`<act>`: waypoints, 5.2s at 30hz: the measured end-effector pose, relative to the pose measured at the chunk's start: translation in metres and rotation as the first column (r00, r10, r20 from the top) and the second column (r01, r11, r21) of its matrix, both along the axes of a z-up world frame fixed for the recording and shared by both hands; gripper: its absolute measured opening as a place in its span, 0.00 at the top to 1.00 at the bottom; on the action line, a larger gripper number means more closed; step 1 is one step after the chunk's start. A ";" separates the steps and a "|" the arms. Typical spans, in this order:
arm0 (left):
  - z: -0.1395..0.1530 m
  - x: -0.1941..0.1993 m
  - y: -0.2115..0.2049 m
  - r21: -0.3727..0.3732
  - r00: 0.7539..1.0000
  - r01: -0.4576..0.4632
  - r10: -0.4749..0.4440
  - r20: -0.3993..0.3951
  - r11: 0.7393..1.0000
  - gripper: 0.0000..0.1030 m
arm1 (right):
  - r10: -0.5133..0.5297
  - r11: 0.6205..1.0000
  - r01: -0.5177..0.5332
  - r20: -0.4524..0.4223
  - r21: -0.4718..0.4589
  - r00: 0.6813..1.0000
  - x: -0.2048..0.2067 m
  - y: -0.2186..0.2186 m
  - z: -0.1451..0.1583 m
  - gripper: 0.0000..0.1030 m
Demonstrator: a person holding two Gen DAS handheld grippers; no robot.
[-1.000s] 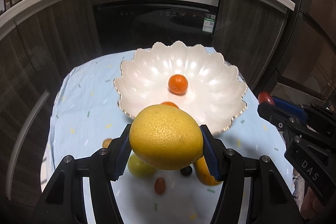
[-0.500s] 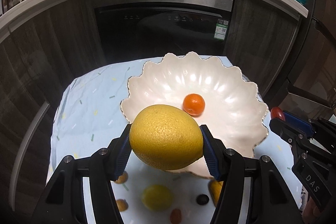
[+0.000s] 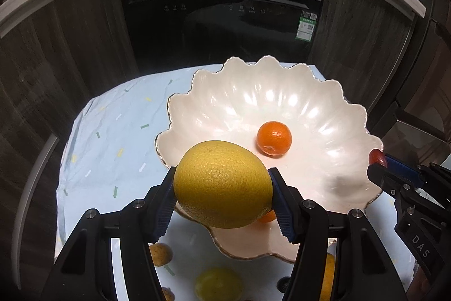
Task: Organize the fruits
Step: 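Lift the pomelo and red date and carry both over the bowl, then open both tools to release the pomelo and date into the bowl, then withdraw both open tools back from the bowl toward the remaining fruit, then close the left tool on the red date while the right tool grasps the mango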
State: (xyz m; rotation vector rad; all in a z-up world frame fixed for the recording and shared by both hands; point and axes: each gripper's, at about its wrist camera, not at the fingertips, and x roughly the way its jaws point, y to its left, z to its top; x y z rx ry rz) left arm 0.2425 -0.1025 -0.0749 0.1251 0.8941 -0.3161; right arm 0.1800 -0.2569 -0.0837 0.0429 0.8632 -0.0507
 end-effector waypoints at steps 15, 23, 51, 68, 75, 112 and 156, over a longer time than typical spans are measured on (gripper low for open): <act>-0.008 0.009 -0.001 0.014 1.000 -0.001 0.001 -0.006 1.000 0.41 | -0.001 1.000 0.002 -0.062 0.023 0.998 0.009 0.000 -0.014 0.79; 0.005 0.004 0.002 0.023 0.999 -0.011 0.011 0.035 1.000 0.32 | -0.037 0.999 0.038 -0.026 0.008 0.999 0.005 -0.001 -0.004 0.40; 0.054 -0.049 0.027 0.002 0.992 -0.038 0.037 0.117 0.999 0.25 | -0.032 0.999 0.034 0.071 -0.024 0.997 -0.041 0.013 0.041 0.39; 0.063 -0.081 0.040 -0.009 0.989 -0.048 0.049 0.140 0.999 0.25 | -0.020 0.999 0.022 0.089 -0.024 0.996 -0.069 0.023 0.048 0.39; 0.060 -0.092 0.048 -0.011 0.988 -0.058 0.059 0.140 0.998 0.25 | -0.002 1.000 0.003 0.078 -0.023 0.997 -0.079 0.032 0.044 0.39; -0.009 -0.128 0.054 0.048 0.999 -0.018 0.016 0.049 0.999 0.26 | 0.044 0.999 -0.044 -0.035 -0.024 0.998 -0.094 0.047 -0.014 0.39; -0.078 -0.125 0.021 0.066 0.989 0.114 -0.107 -0.104 0.991 0.51 | 0.105 0.993 -0.095 -0.171 0.067 0.980 -0.069 0.050 -0.071 0.39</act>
